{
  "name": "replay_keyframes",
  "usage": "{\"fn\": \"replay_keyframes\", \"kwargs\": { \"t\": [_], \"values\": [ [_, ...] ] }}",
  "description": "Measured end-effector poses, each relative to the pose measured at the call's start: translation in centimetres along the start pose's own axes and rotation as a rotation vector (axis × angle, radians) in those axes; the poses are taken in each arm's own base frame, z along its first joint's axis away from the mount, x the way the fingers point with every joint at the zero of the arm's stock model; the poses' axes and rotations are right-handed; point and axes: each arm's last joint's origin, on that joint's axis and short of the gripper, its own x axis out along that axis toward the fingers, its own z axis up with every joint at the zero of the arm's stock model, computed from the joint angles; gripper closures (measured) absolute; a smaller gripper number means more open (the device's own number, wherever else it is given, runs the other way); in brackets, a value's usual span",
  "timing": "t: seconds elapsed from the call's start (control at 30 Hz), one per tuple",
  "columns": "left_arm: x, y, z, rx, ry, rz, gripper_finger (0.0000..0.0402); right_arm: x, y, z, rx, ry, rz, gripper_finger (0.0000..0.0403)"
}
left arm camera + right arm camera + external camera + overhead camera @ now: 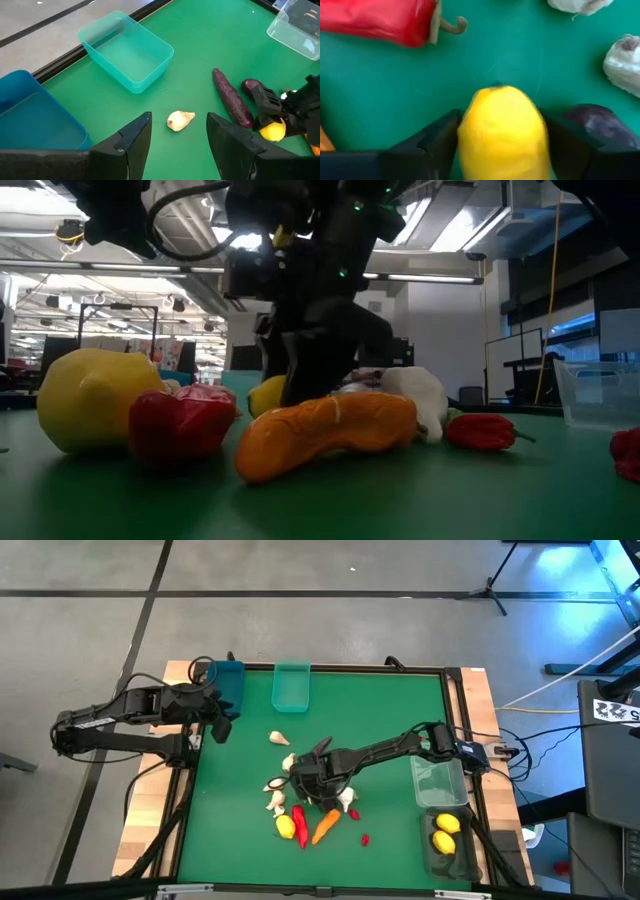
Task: Sort produce into baskets
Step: Put the yellow lemon into the black bin
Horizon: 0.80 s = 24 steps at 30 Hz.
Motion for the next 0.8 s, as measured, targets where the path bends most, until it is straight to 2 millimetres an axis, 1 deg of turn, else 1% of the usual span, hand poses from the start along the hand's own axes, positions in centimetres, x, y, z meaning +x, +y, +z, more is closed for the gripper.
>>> {"fn": "replay_keyframes", "kwargs": {
  "t": [0.17,0.27,0.37,0.5,0.57,0.7,0.8],
  "values": [
    [0.0,0.0,0.0,0.0,0.0,0.0,0.0217,-0.7,-0.1,0.4,0.06,0.009,0.003,0.0208],
    [0.0,0.0,0.0,0.0,0.0,0.0,0.0217,-1.2,-0.2,0.8,0.099,0.014,0.006,0.0229],
    [0.0,0.0,0.0,0.0,0.0,0.0,0.0217,-2.3,-0.4,1.6,0.127,-0.003,0.002,0.0228],
    [0.0,0.0,0.0,0.0,0.0,0.0,0.0217,-4.3,-0.7,2.6,0.158,-0.001,0.003,0.0212],
    [0.0,0.0,0.0,0.0,0.0,0.0,0.0217,-5.8,-0.9,3.3,0.164,0.003,0.004,0.021],
    [0.0,0.0,0.0,-0.004,0.0,0.0,0.0217,-8.8,-0.9,3.8,0.214,0.052,0.02,0.0216],
    [0.0,0.0,0.0,0.001,0.0,0.0,0.0217,-11.0,-0.4,4.1,0.252,0.087,0.034,0.0218]
  ]
}}
